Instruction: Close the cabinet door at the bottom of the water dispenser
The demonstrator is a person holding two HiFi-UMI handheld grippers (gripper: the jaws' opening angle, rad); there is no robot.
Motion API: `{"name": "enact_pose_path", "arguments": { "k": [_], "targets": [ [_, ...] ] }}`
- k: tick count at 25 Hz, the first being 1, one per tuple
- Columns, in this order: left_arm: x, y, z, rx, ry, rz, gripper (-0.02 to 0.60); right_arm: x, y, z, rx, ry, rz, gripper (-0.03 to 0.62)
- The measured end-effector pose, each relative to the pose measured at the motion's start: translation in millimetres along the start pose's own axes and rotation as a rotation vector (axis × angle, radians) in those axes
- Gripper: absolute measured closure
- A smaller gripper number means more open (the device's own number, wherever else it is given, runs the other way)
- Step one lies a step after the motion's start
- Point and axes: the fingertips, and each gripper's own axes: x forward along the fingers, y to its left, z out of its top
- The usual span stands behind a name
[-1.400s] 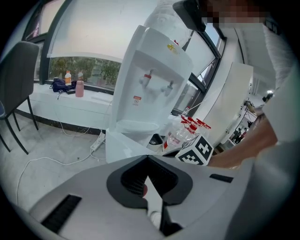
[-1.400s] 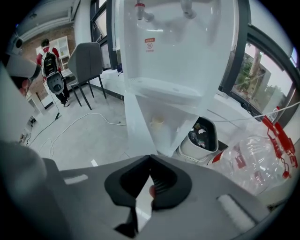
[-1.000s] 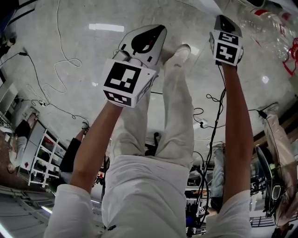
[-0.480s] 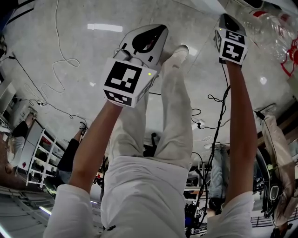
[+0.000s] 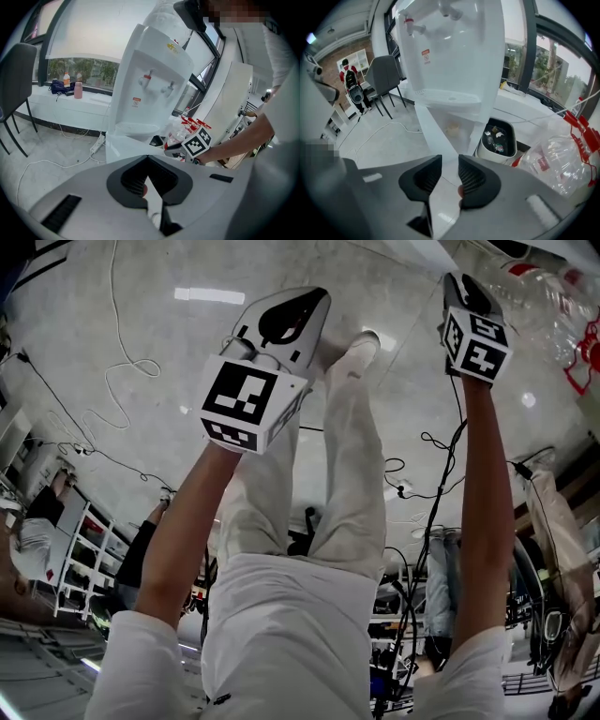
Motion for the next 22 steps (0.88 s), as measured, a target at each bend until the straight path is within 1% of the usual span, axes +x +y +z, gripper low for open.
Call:
{"name": "enact_pose_path", "arguments": {
  "k": [4,8,10,13,22],
  "targets": [
    [1.8,1.4,0.5,0.006,0.004,-0.010,0.578,5.1,8.8,-5.4,-0.030,0.020,0.010,0.456],
    [2.3,3.8,1.8,0.008,0.008,-0.014,0.579,11.5,12.0,-6.4,-0.052,0.039,-0.017,0.454],
    [2.8,3.5,0.0,0.008,0.011,-0.016,0.578,14.7,12.5,-9.9,-0.065,0.050,-0.031,0.459],
    [3.6,4.9,-1.8,0.005,0.011,-0.017,0.578,17.5,10.8,-11.5,-0.076,0.055,-0.047,0.485],
    [2.3,14.3,-6.0,-0.010,0.010,-0.010,0.578,23.2,-4.7,-4.2,-0.069,0.049,-0.093,0.491]
  ]
}}
